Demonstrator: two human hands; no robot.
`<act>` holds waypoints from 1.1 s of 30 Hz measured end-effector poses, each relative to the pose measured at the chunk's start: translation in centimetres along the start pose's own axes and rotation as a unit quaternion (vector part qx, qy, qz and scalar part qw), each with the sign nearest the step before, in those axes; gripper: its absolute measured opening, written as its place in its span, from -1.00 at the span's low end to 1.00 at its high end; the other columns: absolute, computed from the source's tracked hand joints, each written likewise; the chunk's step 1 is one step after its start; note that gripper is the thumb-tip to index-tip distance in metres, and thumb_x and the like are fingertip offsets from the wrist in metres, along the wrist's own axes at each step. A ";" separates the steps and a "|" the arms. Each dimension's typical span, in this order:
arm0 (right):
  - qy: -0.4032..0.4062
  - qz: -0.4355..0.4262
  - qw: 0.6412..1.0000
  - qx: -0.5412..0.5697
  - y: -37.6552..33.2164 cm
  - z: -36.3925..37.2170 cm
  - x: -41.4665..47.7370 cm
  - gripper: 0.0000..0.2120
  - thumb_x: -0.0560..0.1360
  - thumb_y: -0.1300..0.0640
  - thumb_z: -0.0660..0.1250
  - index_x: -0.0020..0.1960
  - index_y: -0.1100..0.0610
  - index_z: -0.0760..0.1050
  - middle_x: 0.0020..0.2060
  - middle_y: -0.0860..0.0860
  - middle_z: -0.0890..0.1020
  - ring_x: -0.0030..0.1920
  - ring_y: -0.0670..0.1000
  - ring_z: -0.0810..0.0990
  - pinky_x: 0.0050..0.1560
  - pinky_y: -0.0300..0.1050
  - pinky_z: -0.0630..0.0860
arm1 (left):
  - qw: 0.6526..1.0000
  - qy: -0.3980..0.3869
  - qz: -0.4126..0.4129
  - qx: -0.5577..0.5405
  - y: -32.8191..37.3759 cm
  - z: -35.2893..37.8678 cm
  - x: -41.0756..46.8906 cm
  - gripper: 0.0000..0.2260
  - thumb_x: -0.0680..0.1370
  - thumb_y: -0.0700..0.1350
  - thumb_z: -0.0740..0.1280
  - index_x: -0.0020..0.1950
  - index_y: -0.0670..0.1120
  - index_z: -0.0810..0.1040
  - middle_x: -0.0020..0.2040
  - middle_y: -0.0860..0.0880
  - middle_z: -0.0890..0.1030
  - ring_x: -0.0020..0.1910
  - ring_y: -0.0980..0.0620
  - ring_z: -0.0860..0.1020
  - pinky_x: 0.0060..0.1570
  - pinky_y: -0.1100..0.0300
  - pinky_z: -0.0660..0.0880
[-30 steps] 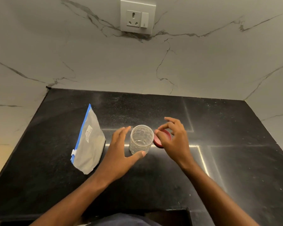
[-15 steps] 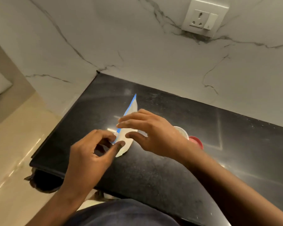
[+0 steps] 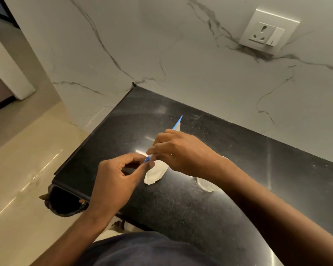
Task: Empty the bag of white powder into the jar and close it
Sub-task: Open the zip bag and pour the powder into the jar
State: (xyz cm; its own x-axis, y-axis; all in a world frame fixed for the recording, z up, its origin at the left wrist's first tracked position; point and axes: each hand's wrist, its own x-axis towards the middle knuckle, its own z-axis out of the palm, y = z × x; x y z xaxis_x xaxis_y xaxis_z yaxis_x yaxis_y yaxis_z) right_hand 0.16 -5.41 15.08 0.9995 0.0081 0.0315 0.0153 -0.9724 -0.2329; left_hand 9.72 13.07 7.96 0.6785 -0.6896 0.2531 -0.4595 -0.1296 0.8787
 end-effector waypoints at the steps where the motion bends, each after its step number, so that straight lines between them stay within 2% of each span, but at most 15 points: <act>1: -0.001 -0.005 1.000 -0.004 0.1 0.1 0.0 -0.78 0.67 0.06 0.34 0.28 -0.06 0.65 0.14 -0.04 0.66 0.11 -0.01 0.54 0.02 0.01 0.61 | 1.000 -0.003 0.007 -0.002 -0.1 0.0 0.0 -0.75 0.44 0.25 0.46 0.07 0.23 0.65 -0.16 0.54 0.62 0.00 0.41 0.66 -0.12 0.59 0.52; 3: -0.003 -0.013 1.000 -0.008 0.2 0.3 0.0 -0.79 0.67 0.05 0.34 0.27 -0.06 0.64 0.14 -0.05 0.65 0.09 -0.02 0.50 0.03 0.00 0.58 | 1.000 -0.007 0.021 -0.002 -0.2 -0.1 0.1 -0.79 0.46 0.23 0.45 0.06 0.24 0.65 -0.10 0.57 0.62 -0.02 0.35 0.68 -0.11 0.54 0.56; 8: 0.014 0.006 1.000 -0.017 2.3 -0.1 -0.4 -0.77 0.64 0.05 0.38 0.27 -0.02 0.65 0.20 -0.03 0.66 0.14 0.00 0.47 -0.01 -0.04 0.45 | 0.999 -0.004 0.037 -0.001 -0.5 -0.2 0.4 -0.88 0.50 0.20 0.46 -0.02 0.23 0.65 -0.05 0.48 0.66 -0.05 0.30 0.70 -0.18 0.46 0.60; 13: 0.033 0.057 0.998 -0.020 6.3 -1.3 -0.7 -0.80 0.61 0.10 0.41 0.21 0.03 0.70 0.25 0.01 0.65 0.22 0.08 0.47 0.10 0.14 0.53 | 0.999 -0.014 0.049 -0.010 -0.9 -0.1 0.6 -0.89 0.51 0.17 0.46 -0.05 0.18 0.67 -0.05 0.49 0.65 -0.04 0.33 0.69 -0.18 0.49 0.59; 18: 0.047 0.100 0.994 -0.011 10.0 -2.2 -0.9 -0.82 0.59 0.10 0.43 0.16 0.02 0.74 0.29 0.01 0.65 0.23 0.08 0.48 0.19 0.10 0.53 | 0.998 -0.023 0.051 -0.015 -0.9 -0.3 1.1 -0.87 0.50 0.17 0.46 -0.06 0.15 0.69 -0.05 0.45 0.68 -0.05 0.31 0.70 -0.18 0.46 0.61; 21: 0.057 0.129 0.990 0.016 10.5 -2.1 -1.2 -0.80 0.59 0.09 0.43 0.19 -0.02 0.73 0.32 -0.01 0.63 0.25 0.04 0.49 0.20 0.07 0.53 | 0.999 -0.040 0.031 -0.011 -1.1 -0.4 1.5 -0.87 0.47 0.23 0.45 -0.09 0.22 0.67 -0.04 0.38 0.70 -0.05 0.30 0.70 -0.22 0.30 0.67; 23: 0.120 0.167 0.977 0.056 9.9 -1.6 -1.6 -0.79 0.59 0.11 0.44 0.22 0.01 0.71 0.21 0.01 0.67 0.14 0.02 0.57 0.12 0.02 0.56 | 0.997 -0.073 -0.002 -0.034 -1.1 -0.8 2.0 -0.78 0.45 0.31 0.50 -0.03 0.24 0.70 -0.02 0.34 0.72 0.00 0.26 0.71 -0.14 0.23 0.67; 25: 0.243 0.236 0.926 0.171 8.2 -0.5 -2.2 -0.83 0.58 0.12 0.47 0.16 0.07 0.72 -0.05 -0.02 0.72 -0.10 -0.04 0.67 -0.07 -0.05 0.61 | 0.989 -0.112 -0.043 -0.088 -0.3 -1.3 3.2 -0.66 0.42 0.42 0.47 0.10 0.32 0.72 0.04 0.32 0.74 0.07 0.26 0.70 -0.07 0.25 0.67; 27: 0.313 0.296 0.839 0.332 5.8 1.0 -2.7 -0.90 0.57 0.09 0.48 0.00 0.11 0.71 -0.26 0.01 0.73 -0.32 -0.04 0.69 -0.31 -0.10 0.62 | 0.978 -0.144 -0.066 -0.135 0.9 -1.3 5.0 -0.75 0.45 0.42 0.44 0.06 0.42 0.71 0.03 0.31 0.75 0.05 0.27 0.71 -0.12 0.38 0.64; 29: 0.306 0.336 0.755 0.472 3.1 2.6 -2.7 -0.84 0.57 0.05 0.49 -0.07 0.14 0.72 -0.24 0.11 0.75 -0.35 0.06 0.71 -0.39 -0.12 0.62 | 0.968 -0.174 -0.095 -0.153 1.4 -0.3 7.3 -0.94 0.53 0.23 0.47 -0.04 0.38 0.75 -0.02 0.25 0.78 0.00 0.22 0.74 -0.18 0.43 0.61; 31: 0.281 0.364 0.686 0.563 1.3 3.9 -2.2 -0.82 0.56 0.04 0.49 -0.05 0.16 0.74 -0.19 0.15 0.76 -0.27 0.14 0.75 -0.33 -0.08 0.65 | 0.957 -0.221 -0.113 -0.149 1.5 1.0 9.3 -0.81 0.61 0.01 0.47 -0.11 0.30 0.78 -0.07 0.19 0.79 -0.07 0.21 0.75 -0.23 0.42 0.61; 33: 0.277 0.376 0.647 0.603 0.6 4.6 -1.5 -0.81 0.57 0.05 0.48 0.00 0.18 0.75 -0.15 0.18 0.78 -0.20 0.17 0.78 -0.26 -0.03 0.69 | 0.946 -0.266 -0.131 -0.129 1.2 1.9 10.6 -0.70 0.63 -0.09 0.46 -0.20 0.27 0.79 -0.14 0.17 0.79 -0.13 0.23 0.75 -0.27 0.42 0.60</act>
State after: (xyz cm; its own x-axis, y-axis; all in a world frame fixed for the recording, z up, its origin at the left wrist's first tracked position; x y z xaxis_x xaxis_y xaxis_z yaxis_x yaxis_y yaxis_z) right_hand -1.19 -4.91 10.40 0.5795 -0.7705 -0.2654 -0.1236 0.2388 -0.9632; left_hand 15.29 4.28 10.97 0.3347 -0.9275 -0.1664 -0.1144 -0.2153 0.9698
